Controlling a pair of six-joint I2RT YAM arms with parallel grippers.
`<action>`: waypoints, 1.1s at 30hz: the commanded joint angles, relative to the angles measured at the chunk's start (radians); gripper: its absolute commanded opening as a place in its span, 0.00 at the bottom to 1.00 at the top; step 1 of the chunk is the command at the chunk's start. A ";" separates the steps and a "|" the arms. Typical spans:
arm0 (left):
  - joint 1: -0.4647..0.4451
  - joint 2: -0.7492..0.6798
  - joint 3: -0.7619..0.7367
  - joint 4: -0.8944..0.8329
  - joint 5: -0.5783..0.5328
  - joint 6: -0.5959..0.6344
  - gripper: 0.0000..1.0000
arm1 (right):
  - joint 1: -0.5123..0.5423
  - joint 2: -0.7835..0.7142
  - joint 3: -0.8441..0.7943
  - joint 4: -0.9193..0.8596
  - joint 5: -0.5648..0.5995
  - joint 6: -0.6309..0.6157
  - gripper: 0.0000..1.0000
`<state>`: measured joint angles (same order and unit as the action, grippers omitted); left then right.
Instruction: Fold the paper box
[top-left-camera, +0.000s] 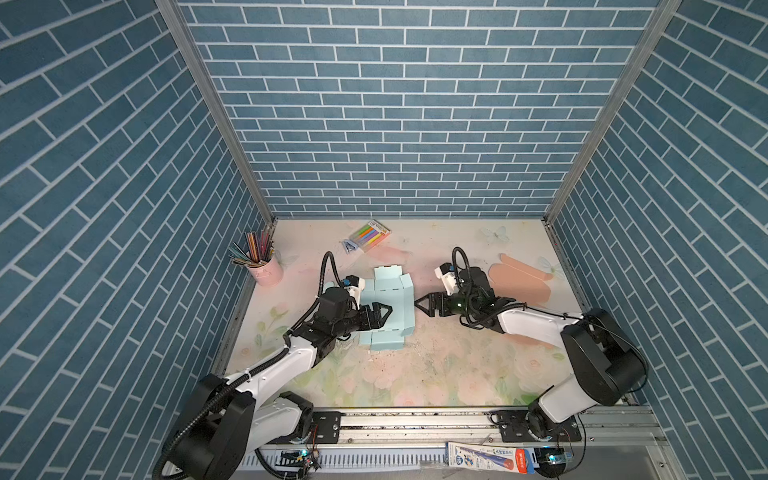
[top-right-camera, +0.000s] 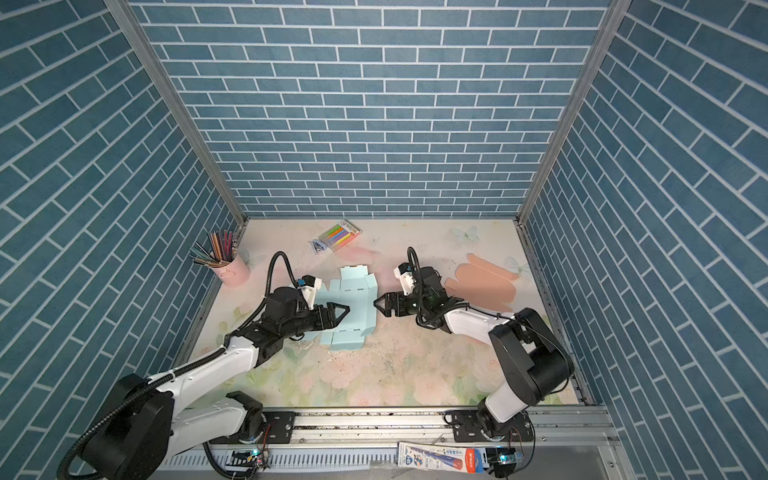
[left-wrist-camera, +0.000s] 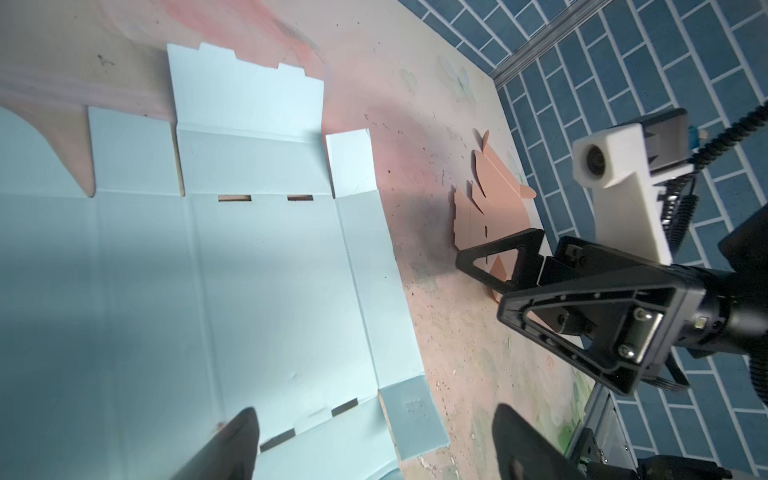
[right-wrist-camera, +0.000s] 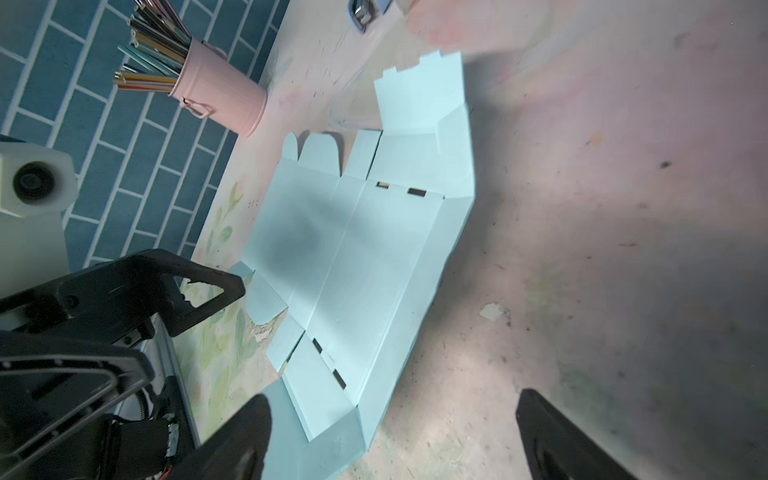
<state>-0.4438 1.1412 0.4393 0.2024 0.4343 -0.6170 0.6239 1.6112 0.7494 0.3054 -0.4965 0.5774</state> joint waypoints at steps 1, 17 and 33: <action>0.012 -0.037 -0.023 0.001 0.011 0.005 0.88 | 0.007 0.073 0.020 0.156 -0.084 0.127 0.87; 0.023 -0.129 -0.095 0.017 0.002 -0.001 0.88 | 0.036 0.251 0.051 0.339 -0.123 0.236 0.59; 0.023 -0.147 -0.139 0.049 -0.002 -0.020 0.88 | 0.036 0.345 0.070 0.422 -0.111 0.301 0.44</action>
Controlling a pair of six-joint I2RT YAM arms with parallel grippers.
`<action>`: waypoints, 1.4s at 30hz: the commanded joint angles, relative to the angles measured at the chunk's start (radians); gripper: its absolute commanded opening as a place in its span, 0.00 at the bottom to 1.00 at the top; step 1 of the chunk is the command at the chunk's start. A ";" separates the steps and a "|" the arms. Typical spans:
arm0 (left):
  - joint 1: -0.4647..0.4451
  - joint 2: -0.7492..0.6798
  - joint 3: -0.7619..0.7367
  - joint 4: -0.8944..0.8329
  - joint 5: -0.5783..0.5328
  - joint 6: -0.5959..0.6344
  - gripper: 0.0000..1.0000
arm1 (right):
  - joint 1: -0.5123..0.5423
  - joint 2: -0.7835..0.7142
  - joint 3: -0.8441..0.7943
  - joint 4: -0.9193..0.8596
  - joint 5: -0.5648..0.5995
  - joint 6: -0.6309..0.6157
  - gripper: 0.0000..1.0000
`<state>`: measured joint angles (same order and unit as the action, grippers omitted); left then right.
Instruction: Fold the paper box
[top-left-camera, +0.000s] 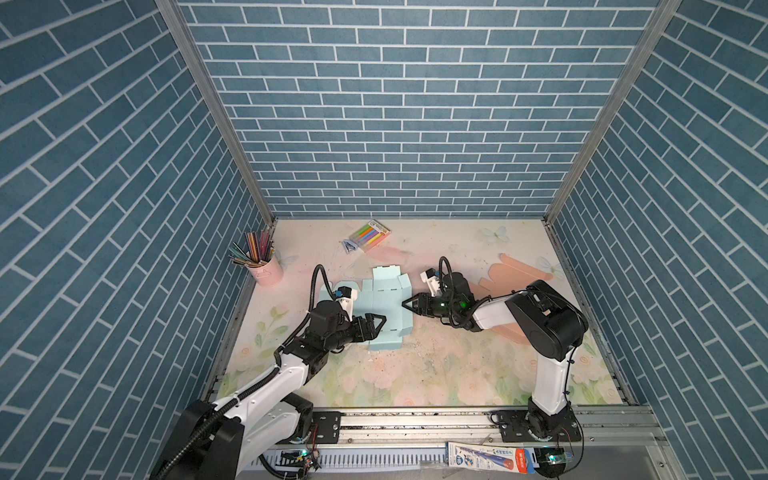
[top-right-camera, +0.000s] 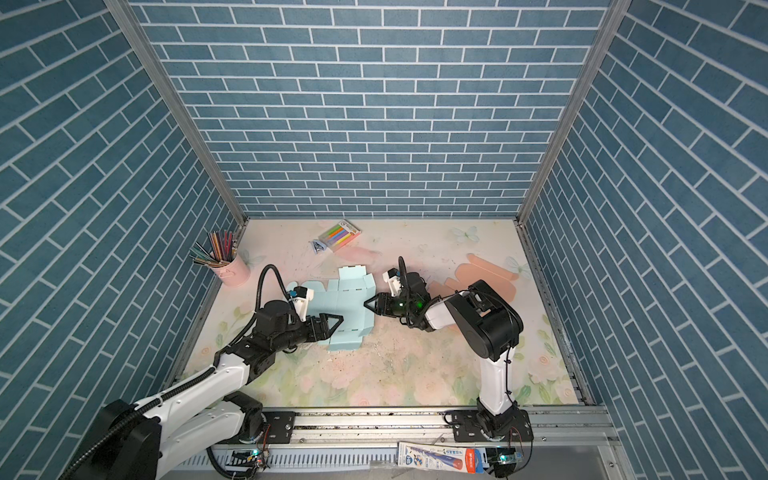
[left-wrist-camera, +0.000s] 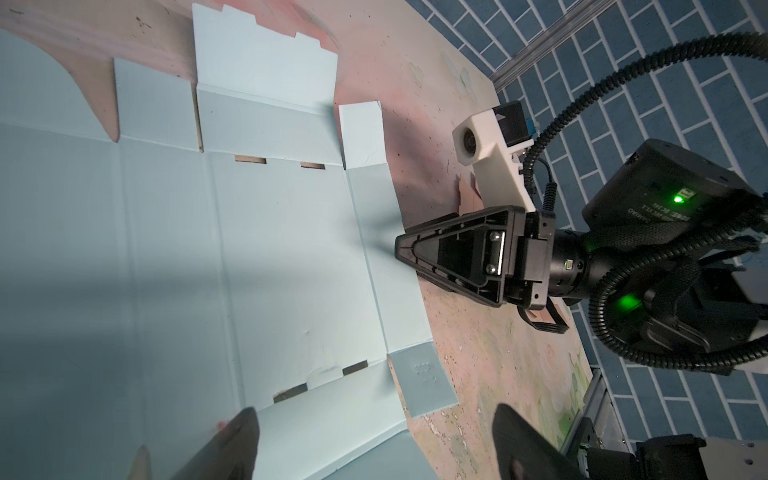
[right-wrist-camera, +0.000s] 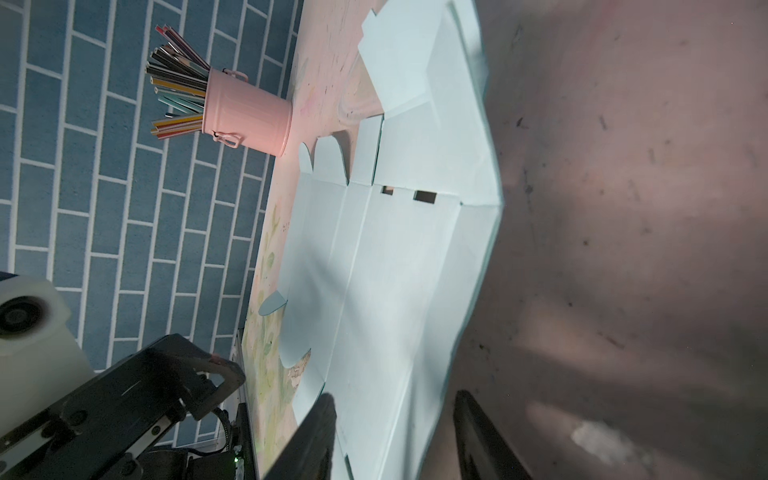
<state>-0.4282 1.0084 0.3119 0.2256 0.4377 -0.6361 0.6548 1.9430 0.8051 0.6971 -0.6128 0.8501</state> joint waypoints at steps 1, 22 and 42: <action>0.008 -0.013 -0.012 0.025 -0.006 0.000 0.88 | 0.005 0.017 0.012 0.035 0.005 0.032 0.42; 0.009 -0.075 -0.040 -0.025 -0.095 0.011 0.88 | 0.005 0.014 0.017 -0.036 0.042 -0.014 0.11; 0.007 -0.197 -0.110 -0.008 -0.134 -0.002 0.88 | -0.062 -0.242 0.155 -0.881 0.110 -0.629 0.00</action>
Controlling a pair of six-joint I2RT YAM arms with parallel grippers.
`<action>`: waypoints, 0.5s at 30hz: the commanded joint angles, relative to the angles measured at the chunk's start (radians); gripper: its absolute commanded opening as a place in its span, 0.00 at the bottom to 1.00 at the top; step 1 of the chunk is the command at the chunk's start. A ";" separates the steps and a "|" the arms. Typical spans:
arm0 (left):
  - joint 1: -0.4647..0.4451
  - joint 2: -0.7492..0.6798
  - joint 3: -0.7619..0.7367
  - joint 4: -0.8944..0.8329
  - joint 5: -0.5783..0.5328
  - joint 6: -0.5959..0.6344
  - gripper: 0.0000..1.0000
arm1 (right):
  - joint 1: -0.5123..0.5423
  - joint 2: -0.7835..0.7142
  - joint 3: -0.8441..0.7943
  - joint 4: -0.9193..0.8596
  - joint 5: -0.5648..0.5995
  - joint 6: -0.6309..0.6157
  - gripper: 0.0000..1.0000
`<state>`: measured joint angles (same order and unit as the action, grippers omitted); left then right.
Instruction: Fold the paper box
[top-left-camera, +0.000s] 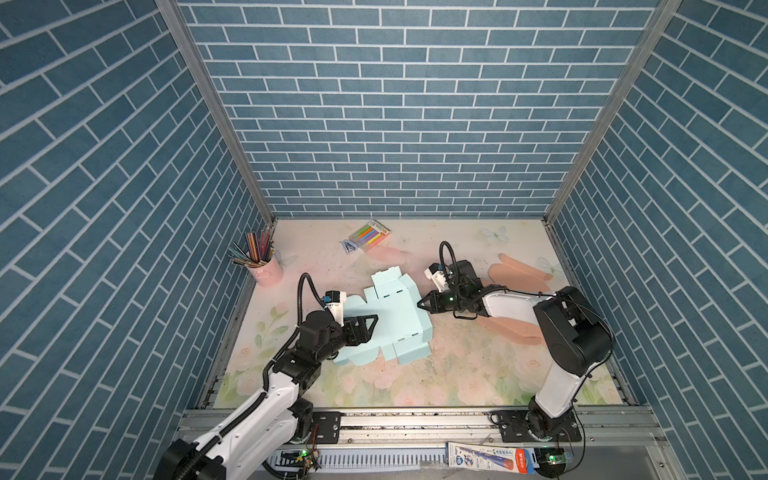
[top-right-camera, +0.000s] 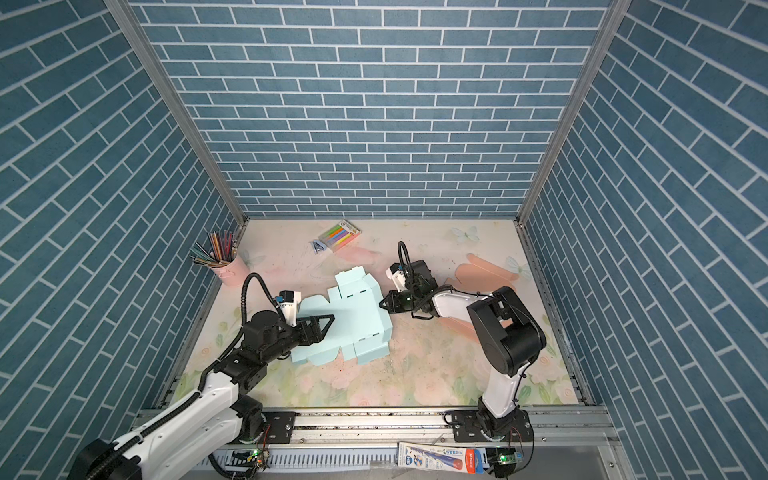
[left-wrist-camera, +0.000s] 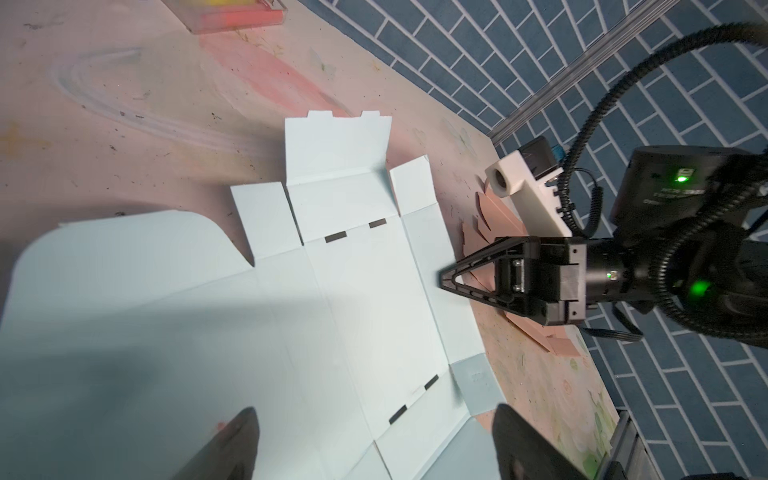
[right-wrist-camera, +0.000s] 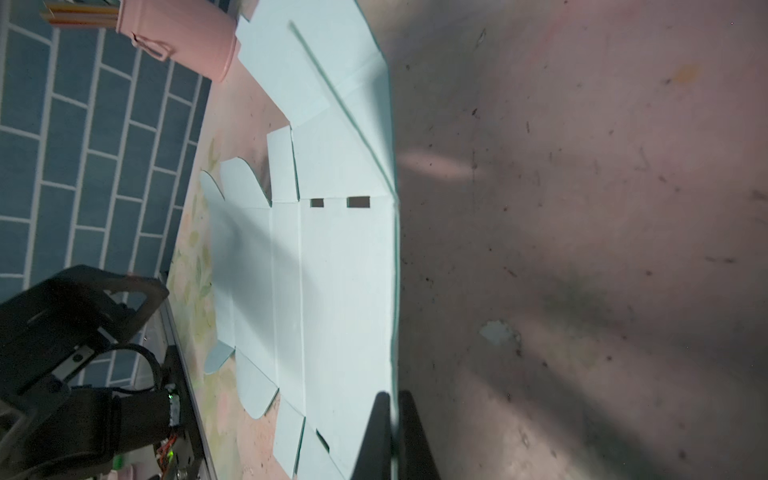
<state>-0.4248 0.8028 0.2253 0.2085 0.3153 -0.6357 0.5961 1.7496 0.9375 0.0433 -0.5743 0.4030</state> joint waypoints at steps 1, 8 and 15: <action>0.000 0.021 -0.027 0.010 -0.006 -0.004 0.89 | -0.003 -0.056 0.032 -0.258 0.095 -0.201 0.00; -0.075 0.091 -0.029 -0.008 -0.044 0.004 0.88 | -0.005 -0.033 0.122 -0.453 0.229 -0.312 0.01; -0.165 0.177 -0.039 0.029 -0.078 -0.022 0.88 | -0.018 0.003 0.121 -0.373 0.158 -0.279 0.12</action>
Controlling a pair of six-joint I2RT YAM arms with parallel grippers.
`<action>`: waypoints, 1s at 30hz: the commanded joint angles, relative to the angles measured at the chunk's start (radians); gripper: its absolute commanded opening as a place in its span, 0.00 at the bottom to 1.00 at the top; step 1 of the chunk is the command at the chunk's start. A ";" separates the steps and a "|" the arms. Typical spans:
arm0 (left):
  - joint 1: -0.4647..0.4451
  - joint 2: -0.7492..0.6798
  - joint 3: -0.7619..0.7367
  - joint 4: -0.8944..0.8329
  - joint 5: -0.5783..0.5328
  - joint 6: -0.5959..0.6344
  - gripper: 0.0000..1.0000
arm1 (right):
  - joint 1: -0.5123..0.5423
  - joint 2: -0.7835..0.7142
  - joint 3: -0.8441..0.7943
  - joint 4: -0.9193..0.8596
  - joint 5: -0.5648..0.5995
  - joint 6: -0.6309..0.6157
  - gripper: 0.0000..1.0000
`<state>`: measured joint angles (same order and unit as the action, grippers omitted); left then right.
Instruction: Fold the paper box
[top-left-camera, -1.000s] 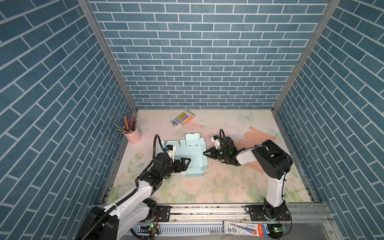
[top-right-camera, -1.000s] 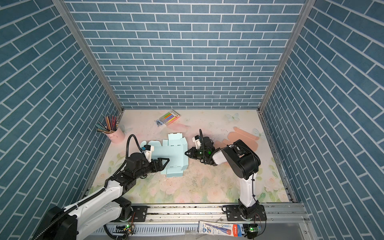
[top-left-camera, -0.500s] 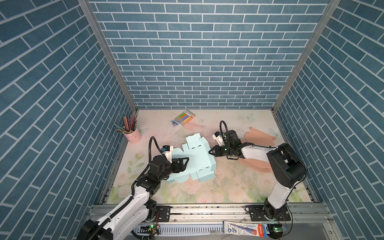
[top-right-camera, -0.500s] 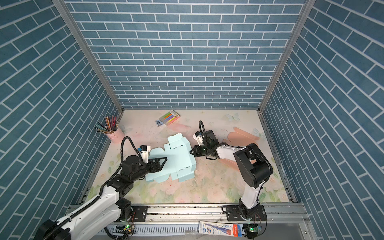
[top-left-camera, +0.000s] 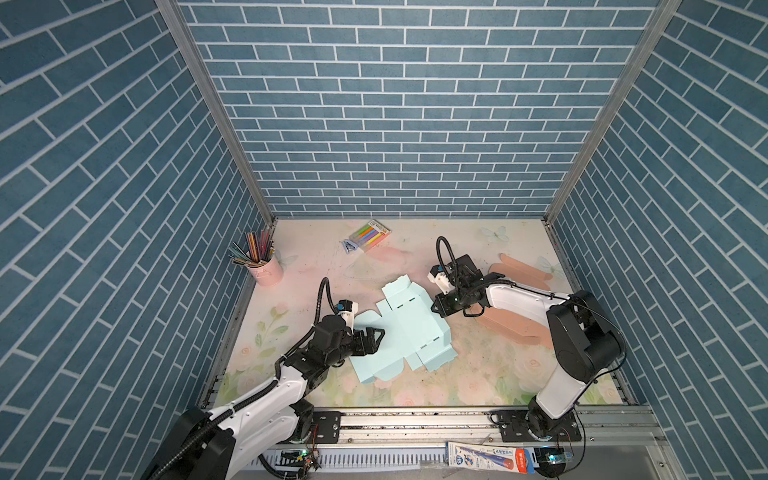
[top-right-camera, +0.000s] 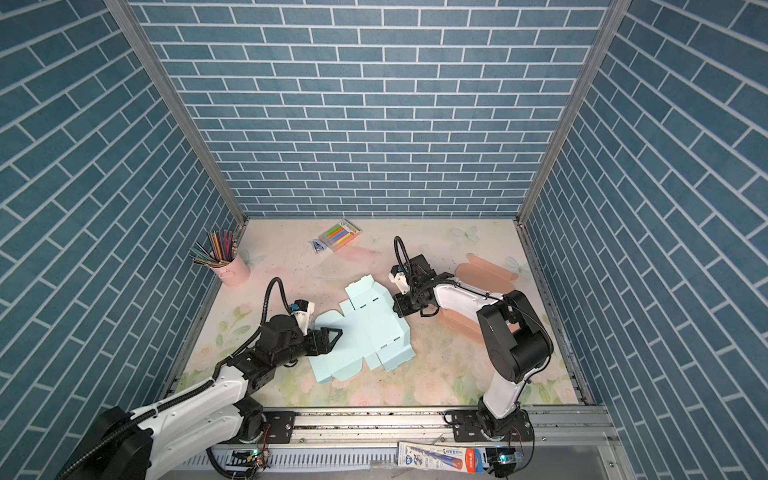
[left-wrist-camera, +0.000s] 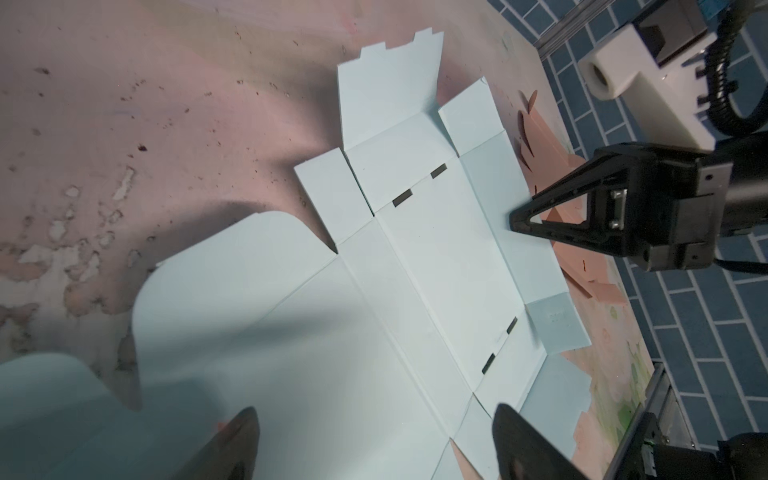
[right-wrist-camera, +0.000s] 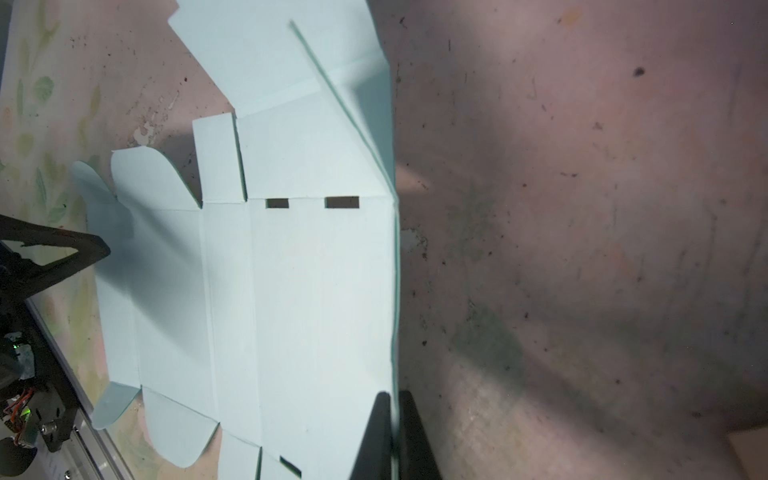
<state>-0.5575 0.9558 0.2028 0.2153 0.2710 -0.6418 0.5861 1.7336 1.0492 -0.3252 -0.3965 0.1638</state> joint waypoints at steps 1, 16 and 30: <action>-0.047 0.029 -0.017 0.023 -0.039 -0.021 0.88 | -0.010 0.017 0.007 0.008 -0.029 -0.030 0.14; -0.077 -0.005 -0.071 0.026 -0.077 -0.058 0.88 | -0.031 -0.034 -0.151 0.237 -0.160 0.132 0.29; -0.077 -0.024 -0.077 0.023 -0.085 -0.060 0.87 | -0.032 -0.095 -0.216 0.299 -0.087 0.175 0.26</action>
<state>-0.6315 0.9375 0.1387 0.2375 0.2024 -0.6926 0.5552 1.6726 0.8528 -0.0433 -0.5159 0.3187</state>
